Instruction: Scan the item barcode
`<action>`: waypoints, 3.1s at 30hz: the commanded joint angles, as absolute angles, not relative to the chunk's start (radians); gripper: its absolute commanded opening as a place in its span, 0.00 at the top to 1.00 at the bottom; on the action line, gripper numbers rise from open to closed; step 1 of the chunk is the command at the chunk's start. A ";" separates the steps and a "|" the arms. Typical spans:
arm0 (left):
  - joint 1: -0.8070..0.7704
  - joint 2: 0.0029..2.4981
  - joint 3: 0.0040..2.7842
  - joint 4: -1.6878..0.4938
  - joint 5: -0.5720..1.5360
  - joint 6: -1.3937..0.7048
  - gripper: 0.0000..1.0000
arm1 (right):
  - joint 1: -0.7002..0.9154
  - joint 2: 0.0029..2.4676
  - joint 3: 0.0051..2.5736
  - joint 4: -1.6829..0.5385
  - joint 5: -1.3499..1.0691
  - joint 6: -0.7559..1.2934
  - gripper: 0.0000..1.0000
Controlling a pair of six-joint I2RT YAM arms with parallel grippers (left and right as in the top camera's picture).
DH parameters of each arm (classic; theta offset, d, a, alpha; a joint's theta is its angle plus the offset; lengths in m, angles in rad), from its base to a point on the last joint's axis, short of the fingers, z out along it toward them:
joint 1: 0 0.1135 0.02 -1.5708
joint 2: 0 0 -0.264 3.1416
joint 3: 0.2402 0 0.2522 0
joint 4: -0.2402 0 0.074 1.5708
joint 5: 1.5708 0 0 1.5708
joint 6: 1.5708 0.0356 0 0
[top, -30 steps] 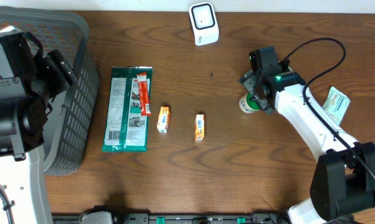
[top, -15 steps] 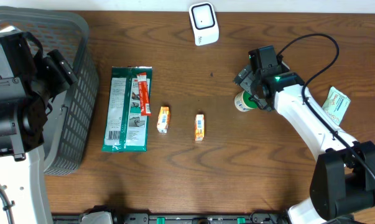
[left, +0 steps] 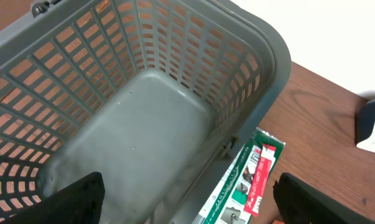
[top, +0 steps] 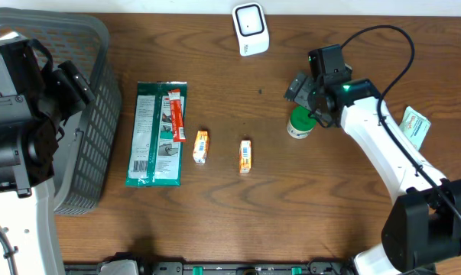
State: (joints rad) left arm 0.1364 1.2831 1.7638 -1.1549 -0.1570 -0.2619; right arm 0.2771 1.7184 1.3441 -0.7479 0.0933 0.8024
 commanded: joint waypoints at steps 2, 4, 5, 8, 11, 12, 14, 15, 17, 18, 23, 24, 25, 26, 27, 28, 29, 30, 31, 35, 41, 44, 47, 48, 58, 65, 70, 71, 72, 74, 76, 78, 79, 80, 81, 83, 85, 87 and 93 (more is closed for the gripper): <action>0.141 1.287 1.769 -1.156 -0.166 -0.263 0.12 | 0.284 1.701 1.359 -0.809 0.100 0.826 0.01; 0.141 1.287 1.769 -1.156 -0.166 -0.263 0.12 | 0.284 1.702 1.354 -0.808 0.088 0.827 0.01; 0.141 1.287 1.769 -1.156 -0.166 -0.263 0.12 | 0.284 1.702 1.348 -0.806 0.072 0.832 0.01; 0.141 1.287 1.769 -1.156 -0.166 -0.263 0.12 | 0.282 1.702 1.324 -0.802 0.038 0.891 0.01; 0.141 1.287 1.769 -1.156 -0.166 -0.263 0.12 | 0.281 1.704 1.294 -0.779 0.001 0.897 0.01; 0.141 1.287 1.769 -1.156 -0.166 -0.263 0.12 | 0.281 1.704 1.283 -0.765 -0.010 0.898 0.01; 0.141 1.287 1.769 -1.156 -0.166 -0.263 0.12 | 0.281 1.704 1.255 -0.730 -0.022 0.928 0.01; 0.141 1.287 1.769 -1.156 -0.166 -0.263 0.12 | 0.281 1.704 1.245 -0.719 -0.028 0.949 0.01; 0.141 1.287 1.769 -1.156 -0.166 -0.263 0.12 | 0.281 1.704 1.224 -0.698 -0.028 0.984 0.01; 0.141 1.287 1.769 -1.156 -0.166 -0.263 0.12 | 0.278 1.704 1.211 -0.685 -0.028 1.004 0.01; 0.141 1.287 1.769 -1.156 -0.166 -0.263 0.12 | 0.256 1.704 1.154 -0.619 -0.029 1.068 0.01; 0.141 1.287 1.769 -1.156 -0.166 -0.263 0.12 | 0.253 1.704 1.141 -0.607 -0.029 1.082 0.01; 0.141 1.287 1.769 -1.156 -0.166 -0.263 0.12 | 0.251 1.704 1.130 -0.594 -0.028 1.090 0.01; 0.141 1.287 1.769 -1.156 -0.166 -0.263 0.12 | 0.249 1.704 1.118 -0.580 -0.028 1.100 0.01; 0.141 1.287 1.769 -1.156 -0.166 -0.263 0.12 | 0.247 1.704 1.103 -0.562 -0.028 1.109 0.01; 0.141 1.287 1.769 -1.156 -0.166 -0.263 0.12 | 0.244 1.704 1.086 -0.536 -0.027 1.122 0.01; 0.141 1.287 1.769 -1.156 -0.166 -0.263 0.12 | 0.241 1.704 1.077 -0.519 -0.027 1.136 0.01; 0.141 1.287 1.769 -1.156 -0.166 -0.263 0.12 | 0.236 1.704 1.070 -0.503 -0.027 1.148 0.01; 0.141 1.287 1.769 -1.156 -0.166 -0.263 0.12 | 0.234 1.704 1.068 -0.492 -0.027 1.156 0.01; 0.141 1.287 1.769 -1.156 -0.166 -0.263 0.12 | 0.230 1.704 1.068 -0.443 -0.027 1.156 0.01; 0.141 1.287 1.769 -1.156 -0.166 -0.263 0.12 | 0.237 1.718 1.067 -0.454 -0.027 1.155 0.10; 0.141 1.287 1.769 -1.156 -0.166 -0.263 0.12 | 0.246 1.731 1.067 -0.481 -0.026 1.154 0.12; 0.141 1.287 1.769 -1.156 -0.166 -0.263 0.12 | 0.261 1.734 1.067 -0.497 -0.024 1.105 0.13; 0.141 1.287 1.769 -1.156 -0.166 -0.263 0.12 | 0.265 1.734 1.067 -0.497 -0.025 1.064 0.13; 0.141 1.287 1.769 -1.156 -0.166 -0.263 0.12 | 0.290 1.734 1.067 -0.521 -0.066 0.586 0.29; 0.141 1.287 1.769 -1.156 -0.166 -0.263 0.12 | 0.290 1.734 1.067 -0.573 -0.136 0.320 0.32; 0.141 1.287 1.769 -1.156 -0.166 -0.263 0.12 | 0.289 1.731 1.077 -0.669 -0.136 0.126 0.26; 0.141 1.287 1.769 -1.156 -0.166 -0.263 0.12 | 0.289 1.730 1.084 -0.686 -0.136 0.115 0.21; 0.141 1.287 1.769 -1.156 -0.166 -0.263 0.12 | 0.289 1.728 1.093 -0.701 -0.136 0.114 0.18; 0.141 1.287 1.769 -1.156 -0.166 -0.263 0.12 | 0.289 1.723 1.116 -0.729 -0.146 0.115 0.14; 0.141 1.287 1.769 -1.156 -0.166 -0.263 0.12 | 0.288 1.720 1.160 -0.778 -0.177 0.115 0.11; 0.141 1.287 1.769 -1.156 -0.166 -0.263 0.12 | 0.286 1.720 1.227 -0.850 -0.216 0.117 0.11; 0.141 1.287 1.769 -1.156 -0.166 -0.263 0.12 | 0.284 1.720 1.261 -0.885 -0.228 0.119 0.11; 0.141 1.287 1.769 -1.156 -0.166 -0.263 0.12 | 0.282 1.720 1.295 -0.919 -0.239 0.125 0.11; 0.141 1.287 1.769 -1.156 -0.166 -0.263 0.12 | 0.280 1.720 1.336 -0.958 -0.241 0.142 0.11; 0.141 1.287 1.769 -1.156 -0.166 -0.263 0.12 | 0.277 1.720 1.401 -1.007 -0.237 0.169 0.11; 0.141 1.287 1.769 -1.156 -0.166 -0.263 0.12 | 0.273 1.720 1.449 -1.030 -0.237 0.175 0.10; 0.141 1.287 1.769 -1.156 -0.166 -0.263 0.12 | 0.266 1.720 1.480 -1.040 -0.237 0.175 0.08; 0.141 1.287 1.769 -1.156 -0.166 -0.263 0.12 | 0.236 1.737 1.483 -1.011 -0.173 0.154 0.01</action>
